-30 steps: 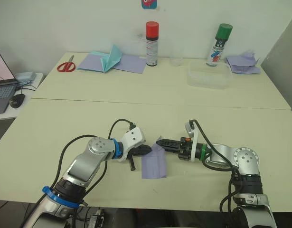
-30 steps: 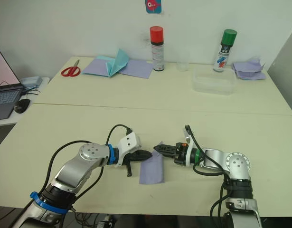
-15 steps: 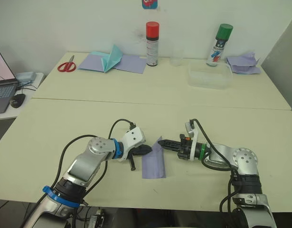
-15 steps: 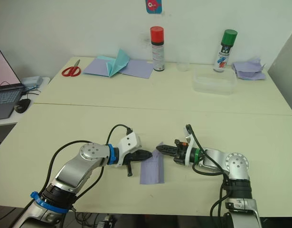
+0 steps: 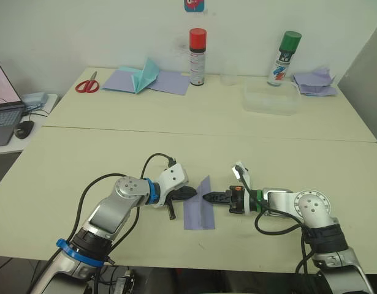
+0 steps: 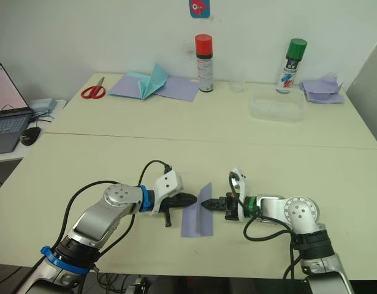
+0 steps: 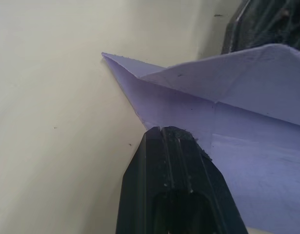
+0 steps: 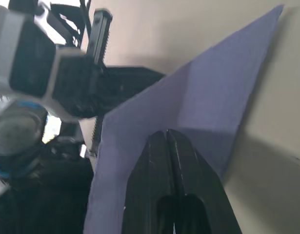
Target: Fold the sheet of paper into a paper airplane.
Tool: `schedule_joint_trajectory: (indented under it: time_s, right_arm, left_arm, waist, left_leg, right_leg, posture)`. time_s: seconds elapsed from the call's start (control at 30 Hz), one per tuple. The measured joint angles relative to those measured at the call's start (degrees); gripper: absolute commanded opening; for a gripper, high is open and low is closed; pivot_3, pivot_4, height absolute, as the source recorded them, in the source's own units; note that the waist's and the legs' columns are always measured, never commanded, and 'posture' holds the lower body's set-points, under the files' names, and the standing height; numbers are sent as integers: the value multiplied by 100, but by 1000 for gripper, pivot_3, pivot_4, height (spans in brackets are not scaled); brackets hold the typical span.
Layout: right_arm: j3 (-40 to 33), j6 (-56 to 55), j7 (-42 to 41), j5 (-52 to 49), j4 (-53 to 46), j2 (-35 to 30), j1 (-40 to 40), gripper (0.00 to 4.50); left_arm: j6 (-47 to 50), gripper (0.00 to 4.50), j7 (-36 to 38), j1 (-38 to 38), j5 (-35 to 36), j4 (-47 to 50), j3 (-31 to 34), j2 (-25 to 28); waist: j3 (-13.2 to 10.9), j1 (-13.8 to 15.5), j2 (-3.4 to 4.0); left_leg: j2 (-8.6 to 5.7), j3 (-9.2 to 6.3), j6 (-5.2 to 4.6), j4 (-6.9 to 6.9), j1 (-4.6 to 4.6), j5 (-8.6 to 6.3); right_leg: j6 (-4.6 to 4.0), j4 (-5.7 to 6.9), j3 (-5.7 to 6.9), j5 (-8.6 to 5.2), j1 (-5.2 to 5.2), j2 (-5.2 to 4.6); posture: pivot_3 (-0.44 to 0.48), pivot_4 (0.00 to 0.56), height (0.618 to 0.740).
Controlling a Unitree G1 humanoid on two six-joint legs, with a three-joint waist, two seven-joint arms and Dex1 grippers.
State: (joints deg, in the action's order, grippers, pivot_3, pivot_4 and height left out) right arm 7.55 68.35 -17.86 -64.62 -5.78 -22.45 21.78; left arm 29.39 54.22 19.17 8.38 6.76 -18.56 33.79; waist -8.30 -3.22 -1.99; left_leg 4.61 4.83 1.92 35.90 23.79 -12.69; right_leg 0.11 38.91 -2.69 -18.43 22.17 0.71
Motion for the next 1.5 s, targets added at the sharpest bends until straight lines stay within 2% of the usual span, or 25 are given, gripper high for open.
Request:
schedule_joint_trajectory:
  time_s: [0.4, 0.6, 0.83, 0.93, 1.13, 1.3, 1.5]
  right_arm:
    - [1405, -2272, -1923, 2792, -11, -282, 94, 29]
    - [1716, -2977, -2482, 3719, 206, -319, 173, 29]
    - [1752, -2990, -2742, 4097, 335, -203, 265, 29]
    - [1747, -2948, -2797, 4158, 382, -149, 298, 29]
    - [1692, -2897, -2892, 4226, 397, -130, 322, 29]
    - [1635, -2880, -2967, 4310, 408, -98, 322, 29]
    - [1551, -2744, -2948, 4315, 440, 32, 322, 29]
  left_arm:
    - [-22, 0, -19, 5, -2, -36, -5, 1]
    - [-23, 0, -15, 3, -2, -37, -5, 5]
    - [-6, 0, -27, -66, 18, -21, 91, 62]
    - [89, 0, 5, -167, 140, 54, 300, 294]
    - [414, 0, 39, -281, 458, 102, 827, 676]
    - [549, 0, -12, -288, 775, 374, 999, 311]
    - [562, 0, -142, -284, 692, 497, 646, 94]
  waist:
    - [7, -2, -9]
    - [7, -1, -9]
    - [8, -14, -11]
    - [7, -23, -11]
    - [0, -19, -10]
    - [-5, 0, -16]
    - [-6, -10, -17]
  left_leg:
    - [1, 0, 0, 9, -6, 0]
    - [1, 1, 1, 10, -8, 1]
    - [7, 5, 2, -1, -59, 0]
    - [9, 6, 2, -14, -88, -1]
    - [7, 5, 3, -16, -86, -1]
    - [1, 9, 3, -11, -80, -1]
    - [8, 6, 3, -13, -84, -1]
  right_leg:
    - [0, 2, -1, 0, -4, 1]
    - [-1, 5, -2, 0, -5, 1]
    - [-1, 7, -2, 0, -44, 2]
    - [-14, 7, -2, -7, -66, 3]
    - [-17, 8, -1, -9, -65, 1]
    - [-17, 6, -3, -9, -66, -6]
    - [-17, 9, -1, -9, -65, 1]
  posture:
    - [0, 150, 740]
    - [0, 150, 740]
    - [0, 150, 740]
    - [0, 150, 740]
    - [0, 150, 740]
    - [0, 150, 740]
    - [0, 150, 740]
